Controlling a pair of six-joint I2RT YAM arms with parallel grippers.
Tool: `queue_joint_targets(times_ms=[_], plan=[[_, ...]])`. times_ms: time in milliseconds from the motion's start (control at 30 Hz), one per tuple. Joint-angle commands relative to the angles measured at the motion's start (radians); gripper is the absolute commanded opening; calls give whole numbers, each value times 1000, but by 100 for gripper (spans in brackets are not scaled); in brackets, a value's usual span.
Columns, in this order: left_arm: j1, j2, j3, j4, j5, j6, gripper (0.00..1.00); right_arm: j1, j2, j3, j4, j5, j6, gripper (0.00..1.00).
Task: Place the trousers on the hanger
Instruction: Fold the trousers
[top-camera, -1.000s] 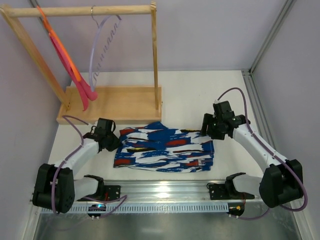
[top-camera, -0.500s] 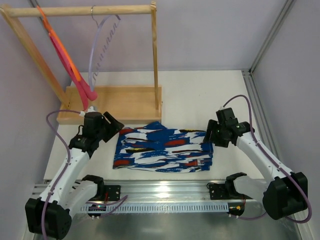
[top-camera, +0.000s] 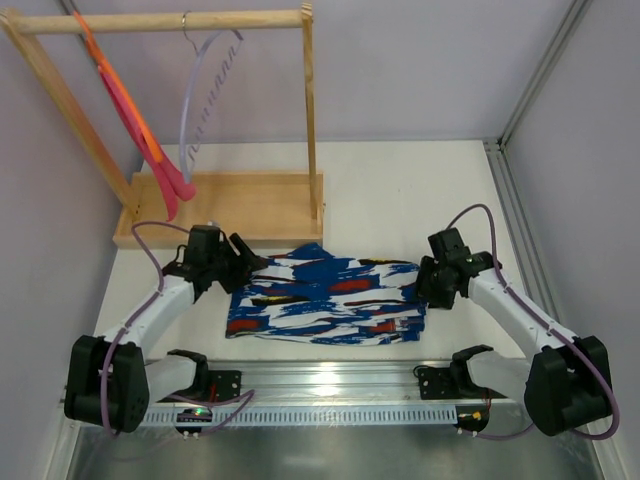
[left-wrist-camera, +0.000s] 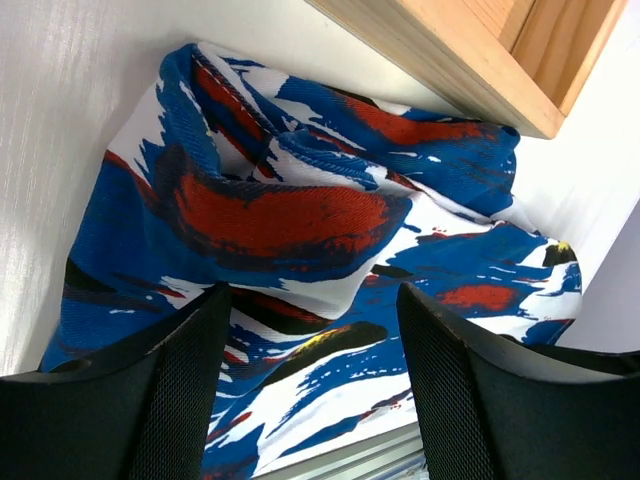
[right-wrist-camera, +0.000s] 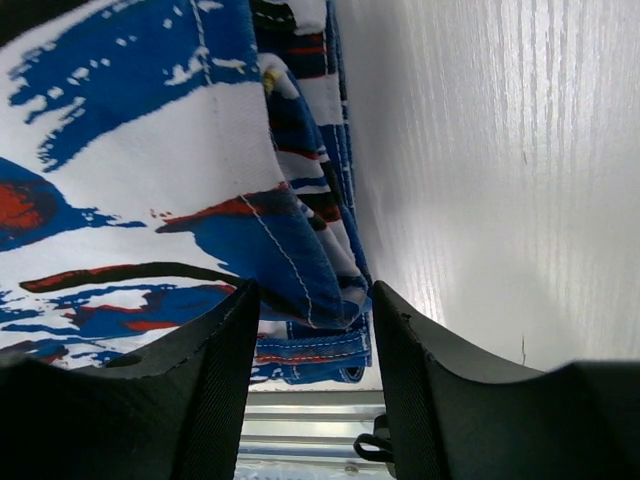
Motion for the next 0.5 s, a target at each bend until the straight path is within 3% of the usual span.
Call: queue_joint_targets(times_ms=[0,167,267,467], plan=[[0,-12,30,2,-21,30,68,2,-19,-30,32,3,28,49],[2,62,81,-105,-157,52,70,4,-42,-25,-13,47,71,4],[5,100,111,-187,-269,41,72,4,-74,-19,-55,35,99,4],[13,197,118,-188,-320,18,73,4,-61,27,-148,46,114,4]])
